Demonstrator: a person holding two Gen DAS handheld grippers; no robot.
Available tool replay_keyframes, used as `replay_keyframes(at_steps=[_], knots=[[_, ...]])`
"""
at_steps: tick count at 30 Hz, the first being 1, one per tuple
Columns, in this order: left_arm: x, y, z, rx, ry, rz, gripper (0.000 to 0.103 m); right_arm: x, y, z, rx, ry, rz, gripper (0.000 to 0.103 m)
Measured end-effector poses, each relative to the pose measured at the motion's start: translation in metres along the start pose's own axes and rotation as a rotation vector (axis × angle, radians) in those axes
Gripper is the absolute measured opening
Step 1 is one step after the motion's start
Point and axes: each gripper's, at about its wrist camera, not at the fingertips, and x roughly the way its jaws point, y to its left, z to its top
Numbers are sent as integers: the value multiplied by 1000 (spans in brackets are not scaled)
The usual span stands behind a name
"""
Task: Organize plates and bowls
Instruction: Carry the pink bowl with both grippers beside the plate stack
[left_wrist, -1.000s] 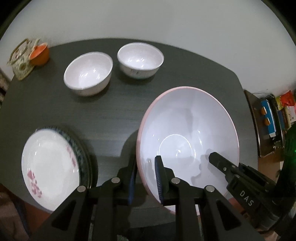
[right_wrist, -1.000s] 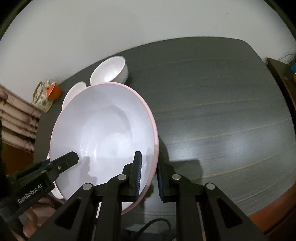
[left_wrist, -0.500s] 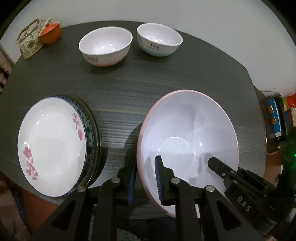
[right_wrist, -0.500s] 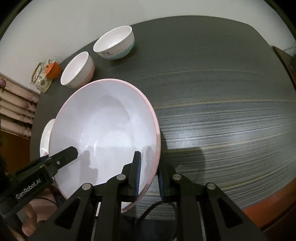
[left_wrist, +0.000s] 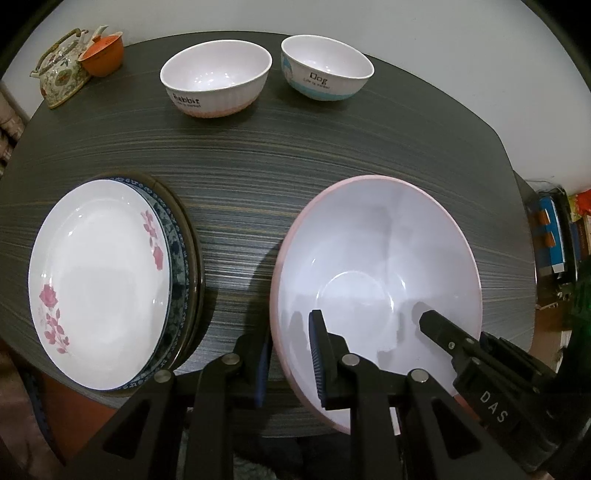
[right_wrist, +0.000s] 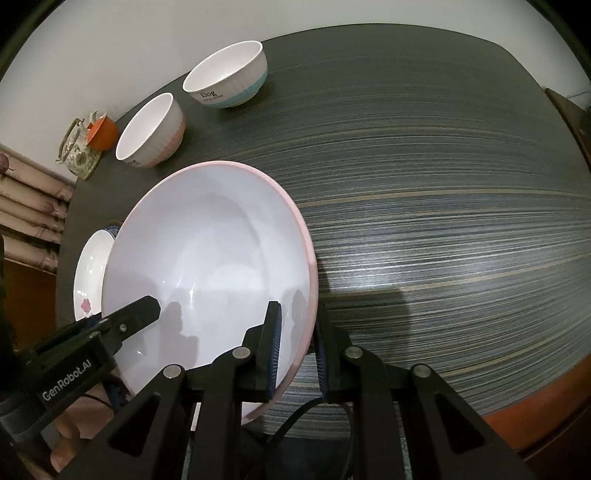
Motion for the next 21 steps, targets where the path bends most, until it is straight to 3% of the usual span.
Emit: replay_keyframes(at_steps=[21], knots=[[8, 3, 3, -8, 11, 9, 21, 7, 1, -5, 15, 22, 13, 23]])
